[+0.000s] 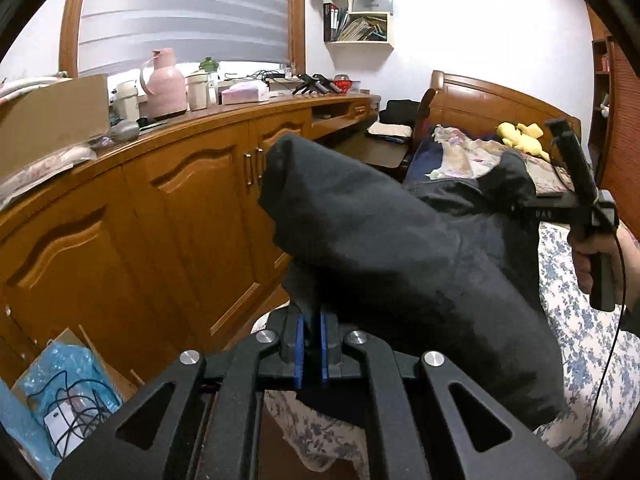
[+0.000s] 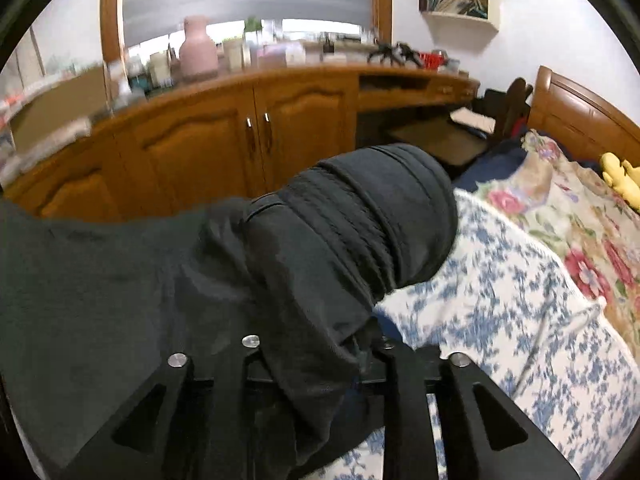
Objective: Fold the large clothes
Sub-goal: 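Carry the bundle beside the bed and release it from both grippers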
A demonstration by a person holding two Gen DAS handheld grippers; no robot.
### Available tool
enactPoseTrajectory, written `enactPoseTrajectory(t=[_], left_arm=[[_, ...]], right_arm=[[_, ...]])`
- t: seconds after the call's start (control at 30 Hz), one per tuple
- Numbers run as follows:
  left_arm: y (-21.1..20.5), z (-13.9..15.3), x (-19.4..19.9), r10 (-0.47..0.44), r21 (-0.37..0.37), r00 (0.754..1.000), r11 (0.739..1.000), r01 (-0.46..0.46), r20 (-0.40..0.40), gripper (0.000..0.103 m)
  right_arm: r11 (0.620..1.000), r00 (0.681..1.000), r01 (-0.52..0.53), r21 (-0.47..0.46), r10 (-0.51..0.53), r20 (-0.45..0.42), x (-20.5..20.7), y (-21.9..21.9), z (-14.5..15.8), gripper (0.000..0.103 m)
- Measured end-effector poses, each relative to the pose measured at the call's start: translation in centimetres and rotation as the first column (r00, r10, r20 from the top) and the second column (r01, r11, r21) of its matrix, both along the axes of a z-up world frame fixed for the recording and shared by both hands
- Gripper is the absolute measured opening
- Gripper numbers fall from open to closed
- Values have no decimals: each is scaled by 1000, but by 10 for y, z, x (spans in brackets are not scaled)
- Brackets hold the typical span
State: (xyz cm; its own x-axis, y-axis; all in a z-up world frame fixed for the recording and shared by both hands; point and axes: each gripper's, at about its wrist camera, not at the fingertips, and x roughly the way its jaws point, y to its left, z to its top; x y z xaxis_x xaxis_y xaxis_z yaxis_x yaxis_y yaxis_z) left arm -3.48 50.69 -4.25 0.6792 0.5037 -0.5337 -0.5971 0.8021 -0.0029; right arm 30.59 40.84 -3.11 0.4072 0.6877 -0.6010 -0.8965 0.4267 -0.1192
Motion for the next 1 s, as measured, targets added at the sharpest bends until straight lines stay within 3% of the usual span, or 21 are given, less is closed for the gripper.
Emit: enactPoseTrajectory(t=[0.07,0.1,0.13,0.2,0.23,0.3,0.47,0.7,1.0], left_arm=[[-2,2,-2,15,3,1000,1000,-14,-12,11],[-3,3,-3,33,14,999,999,-33,-15,18],[-5,8,-3,38,20,999,999,-37,-14,24],[-9,14,-10,33,21,999,999,-33,8,49],[-15,18,-14,34,27,999,999,-34,15,53],[-24,28,-18,36,61,999,997,-38,31,83],[-46,48,-16,12,98,998,995,-18,57,103],[-88,67,-3,-60,112,994,992,50,93,103],[-160,67,36,-196,106,978,976,188,71,103]], right_arm=[[1000,1000,-10,3,10,-2,-1,-12,-6,38],[1000,1000,-17,16,17,-11,0,-17,-6,48],[1000,1000,-19,18,20,-17,-2,-24,-8,53],[1000,1000,-10,13,10,-15,-1,-35,-11,59],[1000,1000,-13,15,13,-18,-1,-44,-12,59],[999,999,-28,22,28,-23,-13,-49,-7,64],[997,998,-68,45,69,-12,-55,-69,4,71],[992,996,-88,87,88,12,-83,-131,2,77],[990,999,-21,139,14,51,-114,-232,10,82]])
